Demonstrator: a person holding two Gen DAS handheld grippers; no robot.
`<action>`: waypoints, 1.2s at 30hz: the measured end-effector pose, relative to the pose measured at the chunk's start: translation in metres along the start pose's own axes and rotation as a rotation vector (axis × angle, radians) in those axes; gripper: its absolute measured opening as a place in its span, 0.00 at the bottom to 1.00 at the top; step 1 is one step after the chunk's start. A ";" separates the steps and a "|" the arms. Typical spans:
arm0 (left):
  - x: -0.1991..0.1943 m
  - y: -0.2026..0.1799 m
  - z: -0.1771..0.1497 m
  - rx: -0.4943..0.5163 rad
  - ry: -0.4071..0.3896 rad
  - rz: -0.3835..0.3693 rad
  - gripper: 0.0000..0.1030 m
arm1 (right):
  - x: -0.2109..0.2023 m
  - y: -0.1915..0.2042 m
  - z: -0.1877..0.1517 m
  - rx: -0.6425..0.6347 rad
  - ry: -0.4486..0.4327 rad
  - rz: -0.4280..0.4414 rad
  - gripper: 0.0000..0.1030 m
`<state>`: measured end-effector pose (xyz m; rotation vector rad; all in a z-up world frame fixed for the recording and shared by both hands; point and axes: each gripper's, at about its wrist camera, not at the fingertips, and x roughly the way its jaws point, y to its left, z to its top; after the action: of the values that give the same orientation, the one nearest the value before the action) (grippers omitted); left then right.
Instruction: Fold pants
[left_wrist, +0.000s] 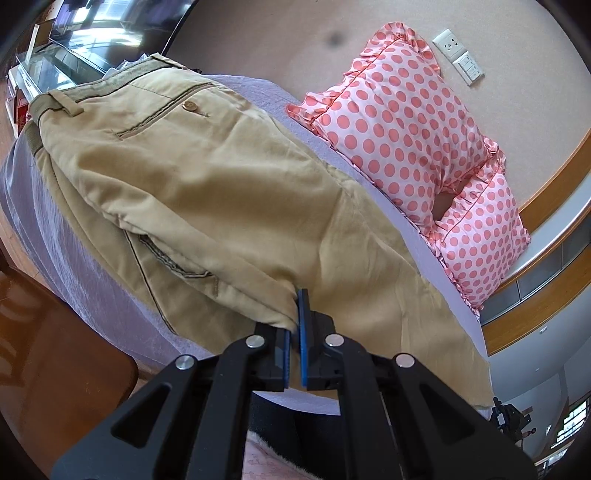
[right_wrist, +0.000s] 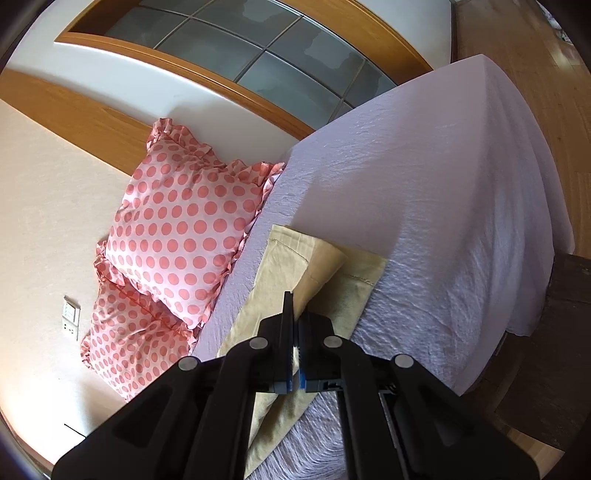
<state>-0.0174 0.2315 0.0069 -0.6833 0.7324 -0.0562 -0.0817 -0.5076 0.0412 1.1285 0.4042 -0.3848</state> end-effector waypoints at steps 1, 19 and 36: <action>0.000 0.001 -0.001 0.003 0.001 -0.001 0.03 | 0.000 0.000 0.000 -0.004 0.000 -0.003 0.02; -0.025 0.016 -0.017 0.025 -0.039 -0.065 0.20 | 0.011 0.019 -0.023 -0.243 -0.015 -0.138 0.16; -0.044 0.056 -0.020 -0.117 -0.162 -0.067 0.81 | 0.065 0.254 -0.208 -0.734 0.415 0.529 0.06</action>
<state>-0.0735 0.2762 -0.0113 -0.8141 0.5604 -0.0193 0.0749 -0.2262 0.1308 0.5437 0.5298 0.4520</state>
